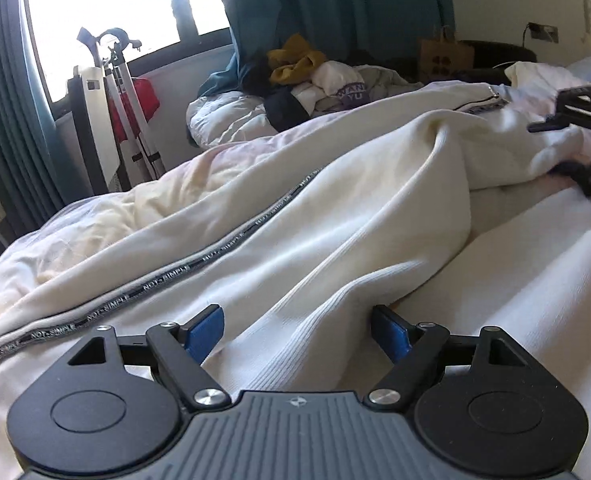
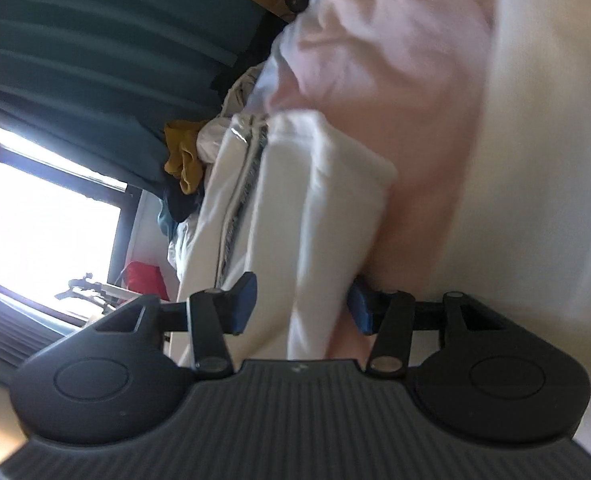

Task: Fold clothes

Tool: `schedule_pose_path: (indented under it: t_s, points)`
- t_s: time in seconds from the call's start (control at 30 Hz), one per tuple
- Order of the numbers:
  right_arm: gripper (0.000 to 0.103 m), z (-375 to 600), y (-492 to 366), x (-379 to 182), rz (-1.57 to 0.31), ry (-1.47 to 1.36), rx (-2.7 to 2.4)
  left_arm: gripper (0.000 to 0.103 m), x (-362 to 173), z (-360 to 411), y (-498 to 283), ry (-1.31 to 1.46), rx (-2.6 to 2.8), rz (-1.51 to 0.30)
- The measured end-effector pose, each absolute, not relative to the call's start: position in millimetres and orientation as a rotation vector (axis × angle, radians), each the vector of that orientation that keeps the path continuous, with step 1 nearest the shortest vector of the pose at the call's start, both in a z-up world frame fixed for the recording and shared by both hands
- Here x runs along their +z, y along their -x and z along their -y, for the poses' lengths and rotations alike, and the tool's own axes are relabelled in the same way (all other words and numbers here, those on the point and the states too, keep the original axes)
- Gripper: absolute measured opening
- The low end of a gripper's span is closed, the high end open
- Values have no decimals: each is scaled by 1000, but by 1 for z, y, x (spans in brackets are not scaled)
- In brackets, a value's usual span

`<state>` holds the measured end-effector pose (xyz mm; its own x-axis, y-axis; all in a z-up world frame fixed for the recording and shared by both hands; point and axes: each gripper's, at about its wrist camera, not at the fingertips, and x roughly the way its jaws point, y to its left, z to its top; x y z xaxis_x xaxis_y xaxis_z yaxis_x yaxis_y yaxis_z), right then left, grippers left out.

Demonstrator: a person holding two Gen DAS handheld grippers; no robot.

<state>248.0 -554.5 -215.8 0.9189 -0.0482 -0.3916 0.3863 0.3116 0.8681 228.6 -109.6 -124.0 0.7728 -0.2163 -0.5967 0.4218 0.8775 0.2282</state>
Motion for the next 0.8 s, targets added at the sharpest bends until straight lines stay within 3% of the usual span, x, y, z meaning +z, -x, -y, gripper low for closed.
schedule_pose_path:
  t_s: [0.03,0.07,0.17,0.37,0.57,0.8]
  points:
    - [38,556,-251,-211,-310,-1196,-308,82,-125,109,-229,-361,-360,-593]
    - [18,559,-254,-206,-305,-1161,-321,82,-126,108,-230,-358,-365,-591]
    - [7,568,-257,-192,-257,-1117,-331,81,-127,109,-233,-362,-383,-590]
    - [6,590,-227,-159,-77,-969,-474,80,-123,104,-231,-315,-457,-591]
    - [7,615,-235,-204,-275,-1049,-590,80,-106,87,-211,-261,-458,-612]
    - [10,596,-227,-159,-334,-970,-490,82,-63,35,-171,-138,-338,-645]
